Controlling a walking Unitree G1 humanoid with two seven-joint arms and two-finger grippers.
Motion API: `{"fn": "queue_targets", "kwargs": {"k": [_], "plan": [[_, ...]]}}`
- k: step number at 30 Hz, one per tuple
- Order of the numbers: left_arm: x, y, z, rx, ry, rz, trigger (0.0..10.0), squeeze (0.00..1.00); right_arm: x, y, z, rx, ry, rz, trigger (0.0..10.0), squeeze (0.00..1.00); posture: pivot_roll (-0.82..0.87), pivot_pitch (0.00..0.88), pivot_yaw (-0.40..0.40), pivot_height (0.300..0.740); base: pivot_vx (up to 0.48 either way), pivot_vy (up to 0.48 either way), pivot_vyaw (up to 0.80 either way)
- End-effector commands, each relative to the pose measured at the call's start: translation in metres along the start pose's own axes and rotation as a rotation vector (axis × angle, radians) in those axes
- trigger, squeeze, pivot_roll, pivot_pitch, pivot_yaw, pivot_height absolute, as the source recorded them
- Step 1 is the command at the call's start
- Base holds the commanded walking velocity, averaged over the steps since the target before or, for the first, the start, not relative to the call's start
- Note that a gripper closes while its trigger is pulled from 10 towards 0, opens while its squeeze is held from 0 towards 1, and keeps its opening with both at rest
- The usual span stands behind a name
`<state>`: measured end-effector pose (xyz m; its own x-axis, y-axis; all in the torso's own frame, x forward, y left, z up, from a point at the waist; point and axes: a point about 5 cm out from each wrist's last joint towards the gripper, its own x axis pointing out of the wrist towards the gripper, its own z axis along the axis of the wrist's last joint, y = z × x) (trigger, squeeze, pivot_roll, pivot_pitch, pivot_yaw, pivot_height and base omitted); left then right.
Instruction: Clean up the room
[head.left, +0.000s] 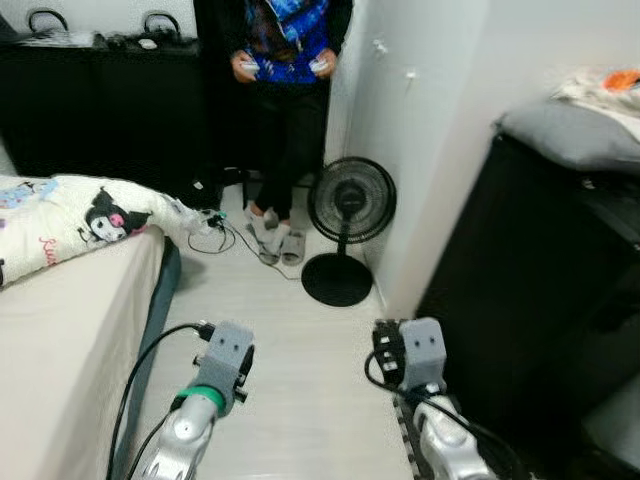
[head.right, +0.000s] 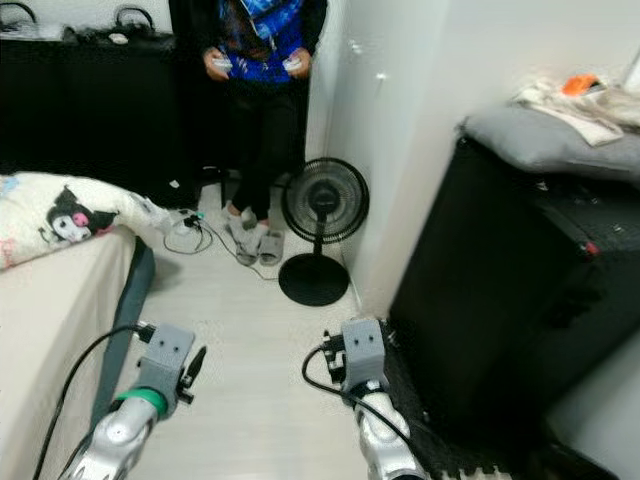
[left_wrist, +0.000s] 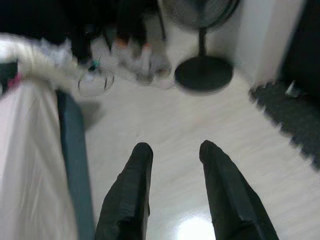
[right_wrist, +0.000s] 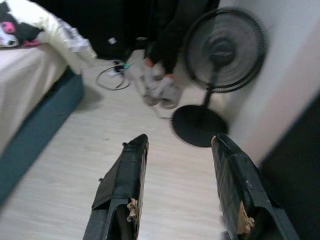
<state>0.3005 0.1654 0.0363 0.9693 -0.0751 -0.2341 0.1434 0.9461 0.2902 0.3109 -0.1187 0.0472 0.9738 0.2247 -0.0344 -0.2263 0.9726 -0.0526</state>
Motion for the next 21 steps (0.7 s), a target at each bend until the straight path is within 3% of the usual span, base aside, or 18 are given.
{"fn": "queue_targets", "kwargs": {"k": [1,21], "plan": [[0.0003,-0.0046,-0.0010,0.007,0.010,-0.016,10.0,0.00,-0.0063,-0.0055,-0.0087,-0.006,0.037,-0.015,10.0,0.00,-0.06,0.000,0.041,0.740,0.450,0.000,0.00],[0.0011,-0.0056,0.0005,0.011,0.003,-0.027,10.0,0.00,-0.0077,-0.0058,-0.0104,-0.003,0.042,-0.021,10.0,0.00,-0.07,0.000,0.046,0.740,0.442,0.000,0.00]]}}
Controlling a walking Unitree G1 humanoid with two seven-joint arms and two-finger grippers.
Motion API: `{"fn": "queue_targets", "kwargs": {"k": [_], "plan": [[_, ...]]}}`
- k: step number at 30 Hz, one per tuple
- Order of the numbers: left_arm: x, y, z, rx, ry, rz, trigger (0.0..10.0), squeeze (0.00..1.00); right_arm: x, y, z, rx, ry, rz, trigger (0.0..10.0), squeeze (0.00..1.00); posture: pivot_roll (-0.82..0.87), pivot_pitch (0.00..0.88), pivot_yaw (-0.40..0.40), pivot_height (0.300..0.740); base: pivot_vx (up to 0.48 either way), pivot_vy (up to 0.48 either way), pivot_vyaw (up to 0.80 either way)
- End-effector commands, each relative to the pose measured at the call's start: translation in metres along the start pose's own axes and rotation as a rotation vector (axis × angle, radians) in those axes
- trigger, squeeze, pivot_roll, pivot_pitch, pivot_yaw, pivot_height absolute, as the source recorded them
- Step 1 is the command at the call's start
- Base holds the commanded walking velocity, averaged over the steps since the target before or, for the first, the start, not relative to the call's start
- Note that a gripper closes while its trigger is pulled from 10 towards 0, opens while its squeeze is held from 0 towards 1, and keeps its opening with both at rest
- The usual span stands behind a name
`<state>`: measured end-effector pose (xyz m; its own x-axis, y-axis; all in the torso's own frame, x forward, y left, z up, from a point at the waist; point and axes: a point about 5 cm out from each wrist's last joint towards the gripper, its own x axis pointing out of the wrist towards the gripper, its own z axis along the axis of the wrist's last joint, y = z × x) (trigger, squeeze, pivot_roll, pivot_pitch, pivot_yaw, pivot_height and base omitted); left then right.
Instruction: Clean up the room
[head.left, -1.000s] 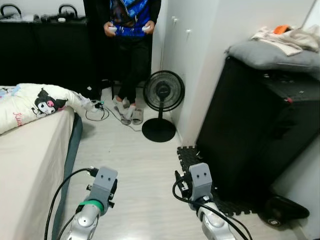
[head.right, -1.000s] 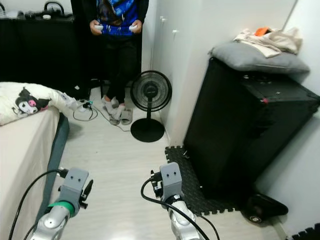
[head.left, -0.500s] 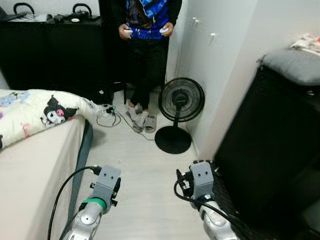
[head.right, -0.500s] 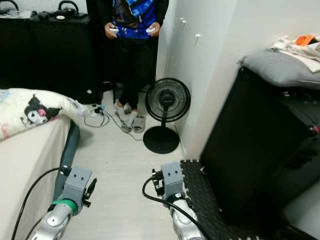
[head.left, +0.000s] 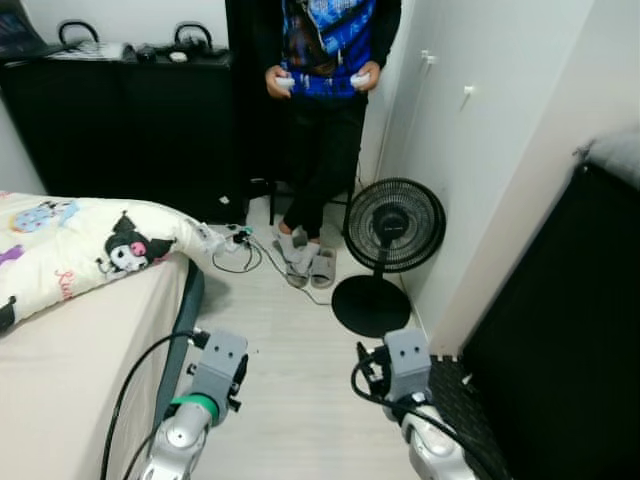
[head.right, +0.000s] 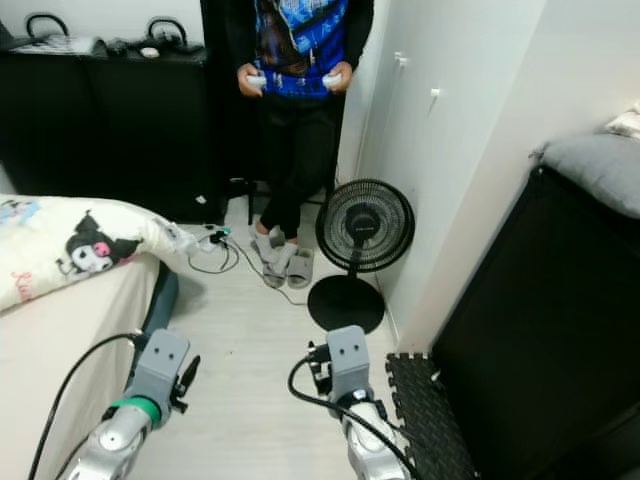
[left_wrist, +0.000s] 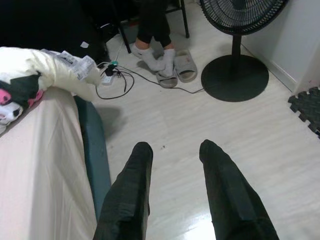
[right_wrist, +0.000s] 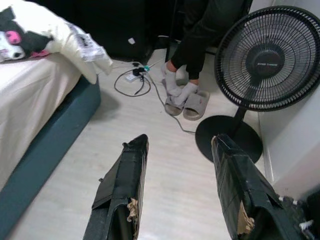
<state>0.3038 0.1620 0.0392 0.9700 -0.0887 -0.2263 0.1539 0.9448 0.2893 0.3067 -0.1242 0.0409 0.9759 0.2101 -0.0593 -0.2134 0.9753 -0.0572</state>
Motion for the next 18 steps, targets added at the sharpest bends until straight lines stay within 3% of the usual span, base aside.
{"fn": "queue_targets", "kwargs": {"k": [1,18], "plan": [[-0.0016,-0.0038,-0.0039,0.009,0.015,-0.016,10.0,0.00,-0.0026,-0.0017,-0.0038,0.001,0.016,-0.007,10.0,0.00,-0.07,0.000,0.046,0.740,0.442,0.000,0.00],[-0.0014,-0.0068,-0.0032,0.006,0.012,-0.024,10.0,0.00,-0.0035,-0.0043,-0.0048,0.006,0.020,-0.020,10.0,0.00,-0.07,0.000,0.044,0.740,0.440,0.000,0.00]]}}
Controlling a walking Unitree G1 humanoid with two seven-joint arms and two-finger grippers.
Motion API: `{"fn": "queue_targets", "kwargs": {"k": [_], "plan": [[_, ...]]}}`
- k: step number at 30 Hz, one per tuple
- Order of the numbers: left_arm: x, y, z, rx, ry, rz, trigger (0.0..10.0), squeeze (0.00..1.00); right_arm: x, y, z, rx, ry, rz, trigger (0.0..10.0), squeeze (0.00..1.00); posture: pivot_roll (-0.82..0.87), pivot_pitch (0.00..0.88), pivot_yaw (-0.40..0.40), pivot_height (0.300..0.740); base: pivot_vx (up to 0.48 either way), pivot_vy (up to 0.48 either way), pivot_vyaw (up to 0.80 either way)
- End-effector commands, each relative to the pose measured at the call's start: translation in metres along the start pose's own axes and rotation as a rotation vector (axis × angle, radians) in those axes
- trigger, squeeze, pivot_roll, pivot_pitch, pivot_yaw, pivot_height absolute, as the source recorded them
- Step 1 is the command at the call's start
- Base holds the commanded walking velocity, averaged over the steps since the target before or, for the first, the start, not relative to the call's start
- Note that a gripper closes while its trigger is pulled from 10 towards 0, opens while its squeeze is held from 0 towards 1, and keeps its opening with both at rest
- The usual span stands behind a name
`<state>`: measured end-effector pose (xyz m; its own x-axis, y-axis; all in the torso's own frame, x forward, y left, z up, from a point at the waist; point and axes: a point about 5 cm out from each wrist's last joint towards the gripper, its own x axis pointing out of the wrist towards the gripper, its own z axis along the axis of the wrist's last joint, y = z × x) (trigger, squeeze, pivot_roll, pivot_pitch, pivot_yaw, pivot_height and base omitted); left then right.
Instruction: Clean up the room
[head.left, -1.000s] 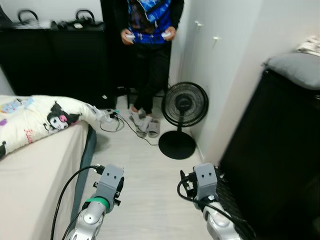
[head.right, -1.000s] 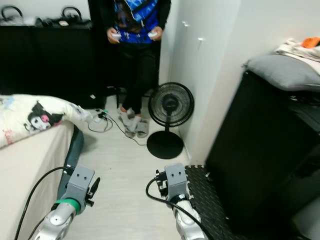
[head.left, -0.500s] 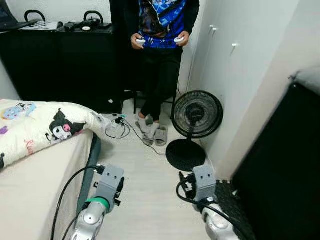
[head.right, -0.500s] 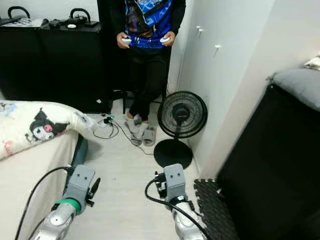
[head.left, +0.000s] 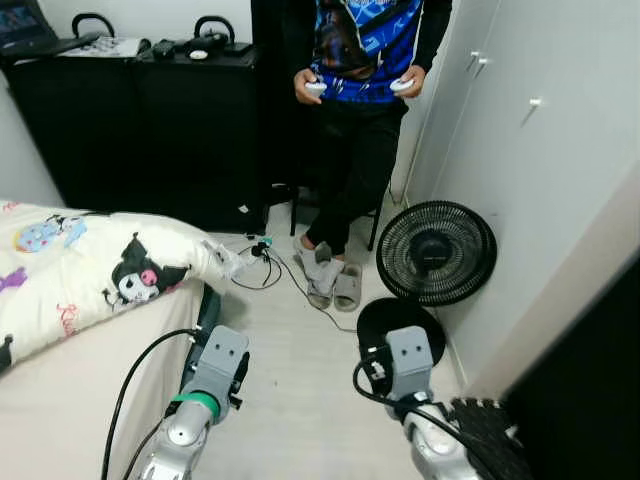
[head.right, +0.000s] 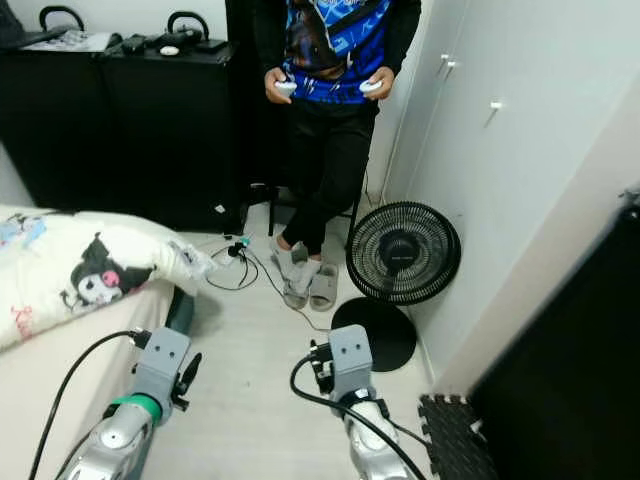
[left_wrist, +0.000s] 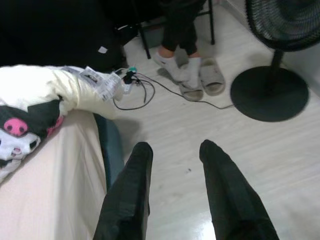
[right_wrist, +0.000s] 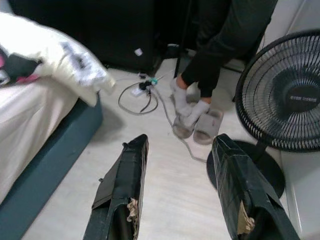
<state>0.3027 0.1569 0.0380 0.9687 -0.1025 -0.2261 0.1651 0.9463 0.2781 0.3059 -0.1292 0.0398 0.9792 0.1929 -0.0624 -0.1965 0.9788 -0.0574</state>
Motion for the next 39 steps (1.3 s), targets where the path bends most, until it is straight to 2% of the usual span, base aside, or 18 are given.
{"fn": "queue_targets", "kwargs": {"k": [1,16,23,39], "plan": [[-0.0009,-0.0020,-0.0033,0.015,0.016,-0.012,10.0,0.00,-0.0017,-0.0003,-0.0034,0.009,0.017,-0.006,10.0,0.00,-0.07,0.000,0.044,0.740,0.439,0.000,-0.79],[0.0002,-0.0031,-0.0022,0.014,0.014,-0.015,10.0,0.00,-0.0008,-0.0014,-0.0028,0.009,0.020,-0.007,10.0,0.00,-0.08,0.000,0.043,0.740,0.437,0.000,-0.80],[0.0010,-0.0031,-0.0025,0.011,0.020,-0.014,10.0,0.00,-0.0002,-0.0010,-0.0020,-0.002,0.017,-0.005,10.0,0.00,-0.08,0.000,0.044,0.740,0.387,0.000,0.00],[0.0023,-0.0050,-0.0005,0.013,0.015,-0.032,10.0,0.00,-0.0003,0.0006,-0.0028,-0.035,0.026,0.023,10.0,0.00,-0.08,0.000,0.051,0.740,0.000,0.000,0.04]]}}
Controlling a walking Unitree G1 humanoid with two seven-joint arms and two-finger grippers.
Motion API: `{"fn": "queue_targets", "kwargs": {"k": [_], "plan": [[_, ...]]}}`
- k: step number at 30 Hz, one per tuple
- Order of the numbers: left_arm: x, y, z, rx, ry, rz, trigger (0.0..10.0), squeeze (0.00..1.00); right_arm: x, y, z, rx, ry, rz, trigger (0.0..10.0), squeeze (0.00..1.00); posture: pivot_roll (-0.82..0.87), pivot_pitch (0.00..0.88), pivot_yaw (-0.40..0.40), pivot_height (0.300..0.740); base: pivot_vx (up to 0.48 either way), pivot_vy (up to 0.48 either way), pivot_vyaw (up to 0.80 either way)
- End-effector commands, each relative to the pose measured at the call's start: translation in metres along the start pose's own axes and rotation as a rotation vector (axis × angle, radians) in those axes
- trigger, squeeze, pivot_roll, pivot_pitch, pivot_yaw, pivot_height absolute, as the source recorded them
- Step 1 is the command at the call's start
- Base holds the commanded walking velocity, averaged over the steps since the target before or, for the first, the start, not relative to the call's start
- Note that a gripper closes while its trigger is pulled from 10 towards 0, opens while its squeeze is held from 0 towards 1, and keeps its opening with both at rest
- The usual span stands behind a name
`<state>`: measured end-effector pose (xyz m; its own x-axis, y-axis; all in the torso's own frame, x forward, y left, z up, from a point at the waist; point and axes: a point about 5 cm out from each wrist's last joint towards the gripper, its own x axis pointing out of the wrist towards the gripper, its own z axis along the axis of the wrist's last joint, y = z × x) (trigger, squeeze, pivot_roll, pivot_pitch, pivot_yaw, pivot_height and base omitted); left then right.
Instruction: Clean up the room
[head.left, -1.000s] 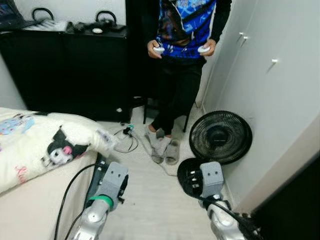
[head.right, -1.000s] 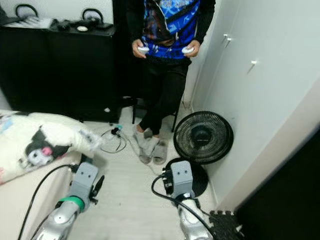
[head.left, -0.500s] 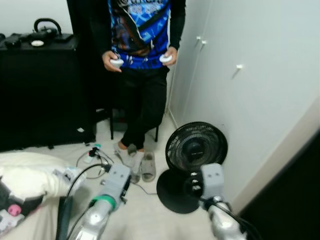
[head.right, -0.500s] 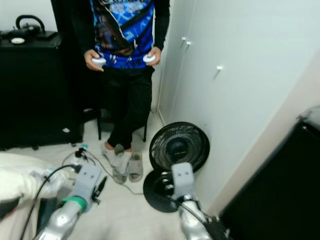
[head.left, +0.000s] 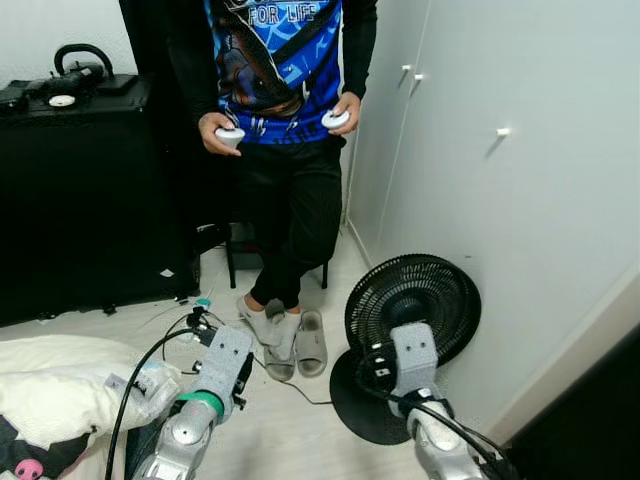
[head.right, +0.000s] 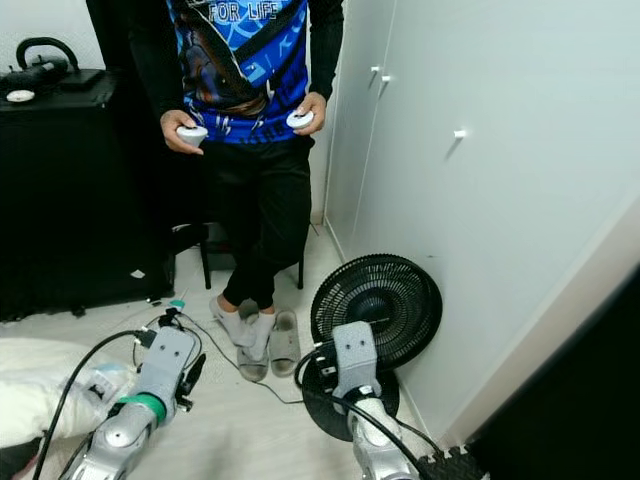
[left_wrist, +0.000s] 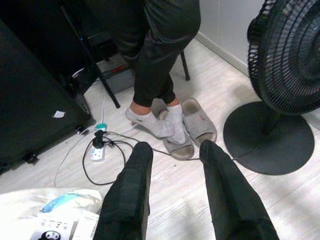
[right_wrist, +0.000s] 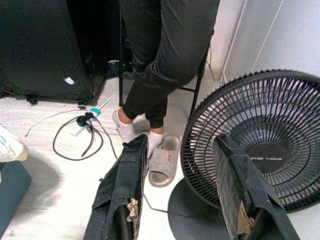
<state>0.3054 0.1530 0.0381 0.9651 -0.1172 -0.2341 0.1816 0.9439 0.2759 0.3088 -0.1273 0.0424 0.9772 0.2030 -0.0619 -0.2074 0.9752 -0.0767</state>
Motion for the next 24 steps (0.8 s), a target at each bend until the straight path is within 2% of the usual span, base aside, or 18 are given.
{"fn": "queue_targets", "kwargs": {"k": [1,22,24], "plan": [[-0.0006,-0.0017,-0.0022,0.012,0.012,-0.015,10.0,0.00,-0.0034,-0.0003,-0.0056,-0.015,0.027,0.013,10.0,0.00,-0.08,0.000,0.051,0.740,0.000,0.000,0.61],[-0.0019,-0.0070,-0.0042,0.033,0.020,-0.052,10.0,0.00,-0.0084,0.0038,-0.0121,0.001,0.046,0.052,10.0,0.00,-0.09,0.000,0.055,0.740,0.000,0.000,0.78],[-0.0019,-0.0069,-0.0040,0.033,0.019,-0.053,10.0,0.00,-0.0081,0.0051,-0.0113,0.002,0.043,0.061,10.0,0.00,-0.09,0.000,0.057,0.740,0.000,0.000,0.00]]}}
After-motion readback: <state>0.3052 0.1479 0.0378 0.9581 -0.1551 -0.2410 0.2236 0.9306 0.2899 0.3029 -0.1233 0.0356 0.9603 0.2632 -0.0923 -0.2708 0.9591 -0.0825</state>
